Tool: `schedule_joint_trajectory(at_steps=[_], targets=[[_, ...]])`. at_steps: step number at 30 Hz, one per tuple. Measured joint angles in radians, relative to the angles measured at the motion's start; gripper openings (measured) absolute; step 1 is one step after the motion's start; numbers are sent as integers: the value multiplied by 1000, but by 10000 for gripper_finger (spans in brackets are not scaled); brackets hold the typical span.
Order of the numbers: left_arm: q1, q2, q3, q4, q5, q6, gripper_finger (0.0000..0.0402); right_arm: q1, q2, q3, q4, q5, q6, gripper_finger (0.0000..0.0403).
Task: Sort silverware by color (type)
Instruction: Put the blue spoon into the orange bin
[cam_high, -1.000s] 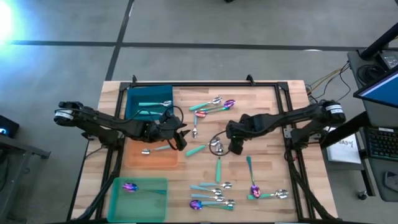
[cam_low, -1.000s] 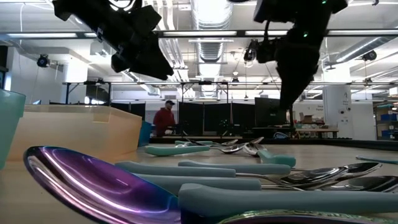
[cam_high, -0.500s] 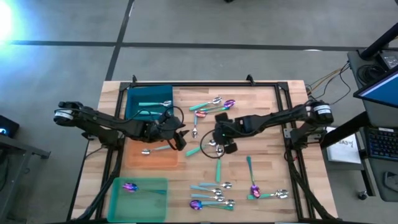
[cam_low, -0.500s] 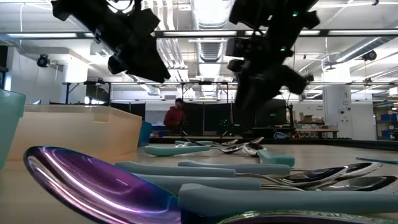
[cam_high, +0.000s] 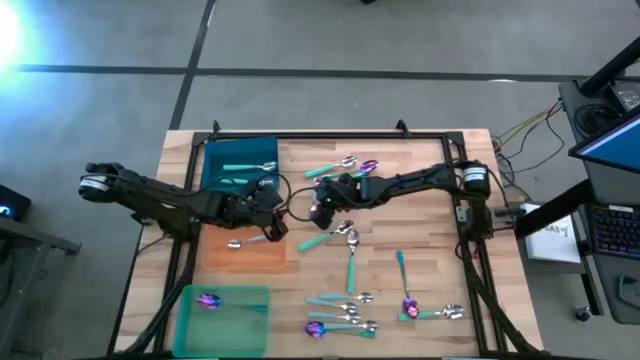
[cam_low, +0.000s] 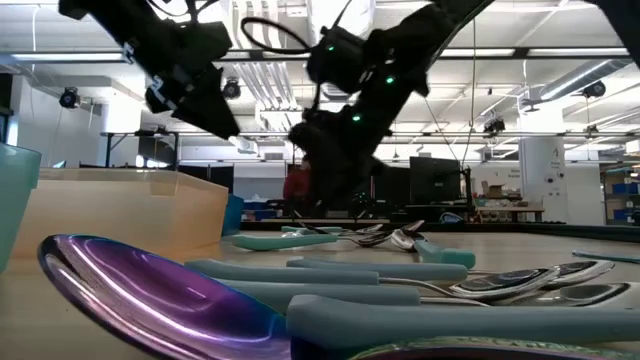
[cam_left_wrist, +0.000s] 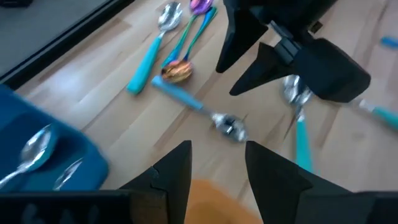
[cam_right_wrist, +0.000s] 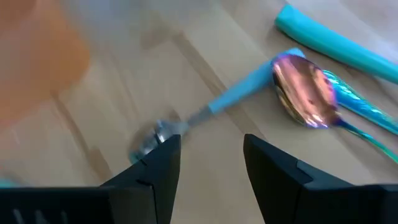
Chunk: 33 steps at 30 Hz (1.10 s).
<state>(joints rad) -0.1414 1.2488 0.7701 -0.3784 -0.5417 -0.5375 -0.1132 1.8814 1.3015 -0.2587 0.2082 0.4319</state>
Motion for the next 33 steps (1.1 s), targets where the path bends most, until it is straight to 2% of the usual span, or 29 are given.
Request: schedule_joint_trajectory(at_steps=[5, 10, 17, 26, 33], targets=[[-12, -59, 0, -115, -13, 0, 134, -11, 63, 78, 18, 10, 111, 158], [-28, -130, 0, -200, -44, 1, 134, -15, 117, 113, 6, 115, 206, 145], [-30, -230, 0, -272, -51, 21, 134, -21, 163, 119, 24, 117, 327, 137], [-35, -328, 0, -299, -70, 35, 134, -20, 209, 121, 14, 165, 358, 137], [-35, -345, 0, -300, -70, 34, 134, 5, 198, 123, -121, 170, 300, 137]])
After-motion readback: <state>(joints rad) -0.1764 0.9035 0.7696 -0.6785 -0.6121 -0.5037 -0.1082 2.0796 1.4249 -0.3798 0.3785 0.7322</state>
